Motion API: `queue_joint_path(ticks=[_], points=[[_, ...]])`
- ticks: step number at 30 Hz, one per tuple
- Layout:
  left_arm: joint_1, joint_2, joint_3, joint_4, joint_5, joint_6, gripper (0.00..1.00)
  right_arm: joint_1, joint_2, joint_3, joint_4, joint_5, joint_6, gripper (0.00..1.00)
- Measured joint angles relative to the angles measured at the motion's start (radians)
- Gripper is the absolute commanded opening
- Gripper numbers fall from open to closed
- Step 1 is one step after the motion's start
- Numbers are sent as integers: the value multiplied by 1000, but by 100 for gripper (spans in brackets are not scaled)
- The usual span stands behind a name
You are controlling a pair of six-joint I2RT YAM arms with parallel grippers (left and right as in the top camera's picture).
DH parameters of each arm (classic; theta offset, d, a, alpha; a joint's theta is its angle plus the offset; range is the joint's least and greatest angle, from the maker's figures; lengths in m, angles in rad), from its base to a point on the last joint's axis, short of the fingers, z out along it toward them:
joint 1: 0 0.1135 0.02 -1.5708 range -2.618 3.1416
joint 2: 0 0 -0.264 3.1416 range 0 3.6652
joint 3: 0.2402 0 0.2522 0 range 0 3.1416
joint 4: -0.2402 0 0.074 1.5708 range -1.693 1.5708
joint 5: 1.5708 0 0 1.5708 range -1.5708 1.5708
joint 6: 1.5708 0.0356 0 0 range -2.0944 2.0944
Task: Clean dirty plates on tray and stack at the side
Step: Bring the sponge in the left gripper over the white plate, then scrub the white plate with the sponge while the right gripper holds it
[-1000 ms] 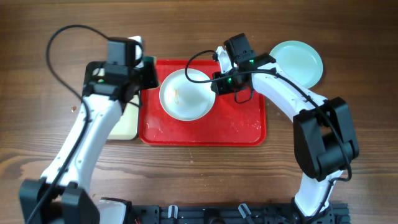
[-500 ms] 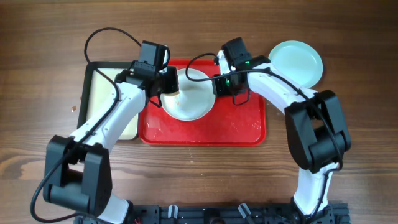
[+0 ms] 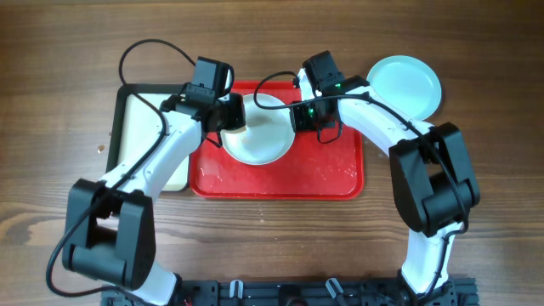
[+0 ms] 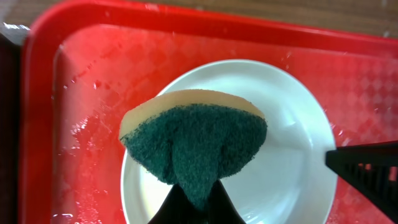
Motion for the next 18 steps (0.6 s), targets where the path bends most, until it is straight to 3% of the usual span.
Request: queue_joint_path(ticks=[7,14,18], points=[[-3,30,0,0,0,0,4,1,0,0,2,0,8,13],[-3,30,0,0,0,0,4,2,1,0,7,0,16,11],[-3,30,0,0,0,0,4,2,3,0,13,-7,19,4]])
